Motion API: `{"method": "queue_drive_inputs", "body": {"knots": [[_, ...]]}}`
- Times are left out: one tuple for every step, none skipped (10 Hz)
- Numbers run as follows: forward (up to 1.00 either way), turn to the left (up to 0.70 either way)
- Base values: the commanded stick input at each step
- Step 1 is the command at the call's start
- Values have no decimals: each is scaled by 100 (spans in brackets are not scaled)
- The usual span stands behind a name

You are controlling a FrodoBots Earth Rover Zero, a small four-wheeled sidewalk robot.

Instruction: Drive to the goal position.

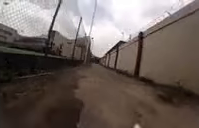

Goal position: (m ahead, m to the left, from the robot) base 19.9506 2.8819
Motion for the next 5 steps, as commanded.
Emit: {"method": "queue_drive_inputs", "body": {"knots": [[100,0],[100,0],[100,0],[100,0],[100,0]]}}
